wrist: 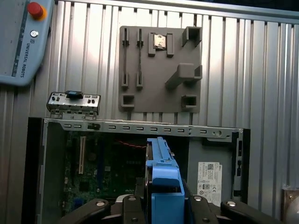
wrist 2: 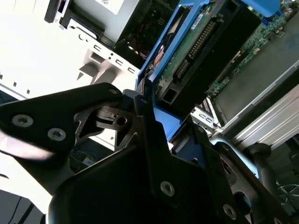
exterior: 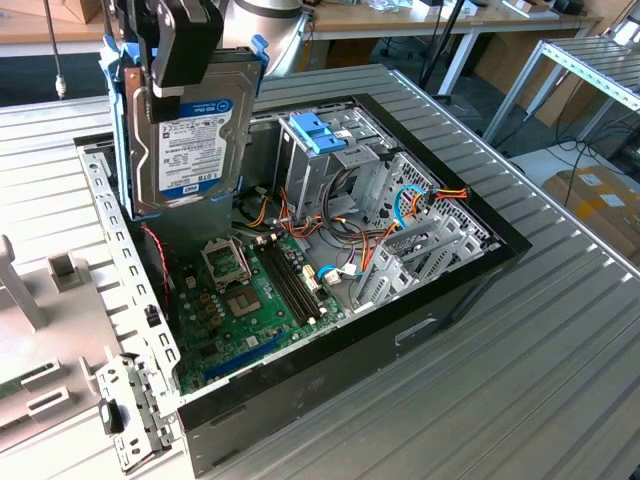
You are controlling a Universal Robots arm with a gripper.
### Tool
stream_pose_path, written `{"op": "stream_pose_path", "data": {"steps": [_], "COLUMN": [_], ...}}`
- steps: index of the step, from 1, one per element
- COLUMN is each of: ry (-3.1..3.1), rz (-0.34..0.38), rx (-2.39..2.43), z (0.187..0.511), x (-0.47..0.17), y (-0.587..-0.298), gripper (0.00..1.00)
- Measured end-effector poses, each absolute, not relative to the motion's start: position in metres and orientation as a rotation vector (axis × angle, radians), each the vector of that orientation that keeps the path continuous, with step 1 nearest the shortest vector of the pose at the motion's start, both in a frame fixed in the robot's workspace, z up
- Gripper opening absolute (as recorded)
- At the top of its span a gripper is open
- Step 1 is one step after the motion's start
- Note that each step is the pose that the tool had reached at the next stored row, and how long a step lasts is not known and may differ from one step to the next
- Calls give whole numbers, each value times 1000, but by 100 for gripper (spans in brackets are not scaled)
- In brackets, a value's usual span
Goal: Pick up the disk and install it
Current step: 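Pick up the disk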
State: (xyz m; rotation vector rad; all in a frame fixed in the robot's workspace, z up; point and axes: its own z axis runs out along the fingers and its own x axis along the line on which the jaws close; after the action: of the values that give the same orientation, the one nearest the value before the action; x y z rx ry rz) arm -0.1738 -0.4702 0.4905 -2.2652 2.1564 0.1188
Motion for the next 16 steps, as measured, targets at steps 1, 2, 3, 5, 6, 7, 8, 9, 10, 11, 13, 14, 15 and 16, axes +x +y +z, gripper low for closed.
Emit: {"op": "stream_pose_path", "data": {"steps": [1, 2, 3, 5, 6, 7, 8, 9, 10, 11, 13, 14, 15, 16], "ry": [2156, 2156, 2157, 2156, 2156, 2156, 2157, 2157, 2157, 2157, 2157, 2157, 2157, 2156], "rz": [119, 119, 119, 119, 119, 119, 119, 119, 119, 119, 119, 119, 119, 119], "rx": [-2265, -2265, -2265, -2265, -2265, -2265, -2265, -2265, -2265, -2265, -2265, -2265, -2265, -2265], "z": [490, 490, 490, 490, 490, 490, 490, 490, 490, 490, 490, 490, 490, 489], "x": [-173, -172, -171, -169, -168, -167, -166, -164, -163, -162, -158, -157, -156, -155], "y": [-472, -473, -474, -477, -477, -478, -479, -481, -482, -483, -487, -488, -489, -490], "gripper": [37, 37, 37, 37, 37, 37, 37, 37, 37, 37, 37, 37, 37, 37]}}
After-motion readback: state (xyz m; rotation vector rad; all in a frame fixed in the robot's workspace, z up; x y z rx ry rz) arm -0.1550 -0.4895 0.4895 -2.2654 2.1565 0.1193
